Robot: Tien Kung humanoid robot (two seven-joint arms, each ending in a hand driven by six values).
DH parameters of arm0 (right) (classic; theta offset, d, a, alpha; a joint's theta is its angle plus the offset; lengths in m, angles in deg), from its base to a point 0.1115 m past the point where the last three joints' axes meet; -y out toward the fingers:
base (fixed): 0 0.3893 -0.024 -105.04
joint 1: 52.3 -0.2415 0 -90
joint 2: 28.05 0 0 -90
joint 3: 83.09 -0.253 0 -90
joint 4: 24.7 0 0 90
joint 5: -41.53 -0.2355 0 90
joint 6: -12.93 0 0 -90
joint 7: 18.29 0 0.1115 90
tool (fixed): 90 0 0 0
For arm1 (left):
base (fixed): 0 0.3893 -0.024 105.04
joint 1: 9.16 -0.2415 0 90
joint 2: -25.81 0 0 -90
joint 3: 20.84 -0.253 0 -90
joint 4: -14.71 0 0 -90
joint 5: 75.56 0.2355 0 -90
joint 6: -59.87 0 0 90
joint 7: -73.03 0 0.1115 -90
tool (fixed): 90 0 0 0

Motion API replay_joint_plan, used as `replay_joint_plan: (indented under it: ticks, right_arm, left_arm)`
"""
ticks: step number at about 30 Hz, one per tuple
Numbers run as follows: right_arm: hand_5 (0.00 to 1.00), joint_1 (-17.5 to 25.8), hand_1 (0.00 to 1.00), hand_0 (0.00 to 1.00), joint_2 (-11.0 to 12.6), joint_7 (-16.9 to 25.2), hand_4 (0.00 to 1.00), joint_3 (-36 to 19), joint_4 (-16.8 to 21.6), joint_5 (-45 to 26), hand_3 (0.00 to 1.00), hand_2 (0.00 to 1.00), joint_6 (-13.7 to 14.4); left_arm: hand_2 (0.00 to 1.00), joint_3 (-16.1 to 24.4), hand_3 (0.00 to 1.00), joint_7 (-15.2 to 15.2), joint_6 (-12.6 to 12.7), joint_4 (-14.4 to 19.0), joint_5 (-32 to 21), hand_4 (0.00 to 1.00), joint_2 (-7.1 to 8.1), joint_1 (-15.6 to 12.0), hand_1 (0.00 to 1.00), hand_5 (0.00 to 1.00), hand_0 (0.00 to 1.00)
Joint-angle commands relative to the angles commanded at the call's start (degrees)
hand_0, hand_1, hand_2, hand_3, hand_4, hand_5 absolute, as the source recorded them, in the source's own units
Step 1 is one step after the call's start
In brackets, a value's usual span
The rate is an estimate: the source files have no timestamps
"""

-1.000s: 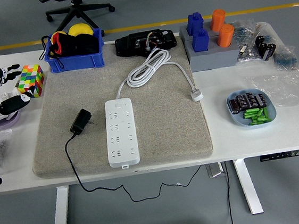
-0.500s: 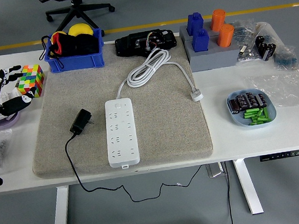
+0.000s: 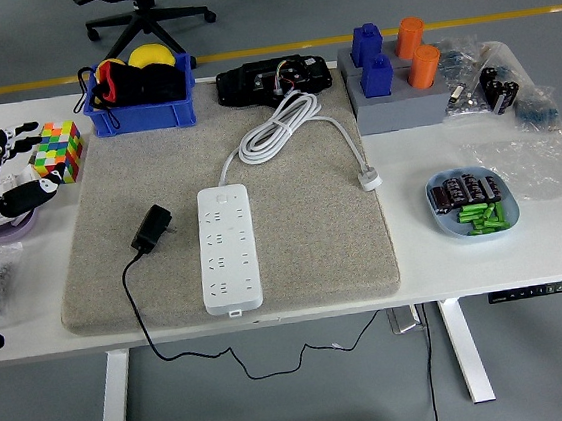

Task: Pull the plug out,throw it away,press the button

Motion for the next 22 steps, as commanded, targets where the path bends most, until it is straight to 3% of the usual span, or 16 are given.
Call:
replay_joint_plan:
  ticks: [15, 22]
  right_arm:
    - [0.589, -1.27, 0.679, 0.728, 0.45, 0.00, 0.737, 1.32, -0.17, -0.56, 0.642, 0.660, -0.07]
    - [0.589, -0.12, 0.679, 0.728, 0.32, -0.02, 0.738, 1.65, -0.08, -0.53, 0.642, 0.660, -0.14]
  left_arm:
    - [0.764, -0.46, 0.829, -0.10, -0.16, -0.51, -0.03, 0.695, 0.65, 1.61, 0.806, 0.119, 0.853]
    - [0.763, -0.24, 0.828, -0.05, -0.08, -0.06, -0.03, 0.691, 0.43, 0.63, 0.804, 0.119, 0.852]
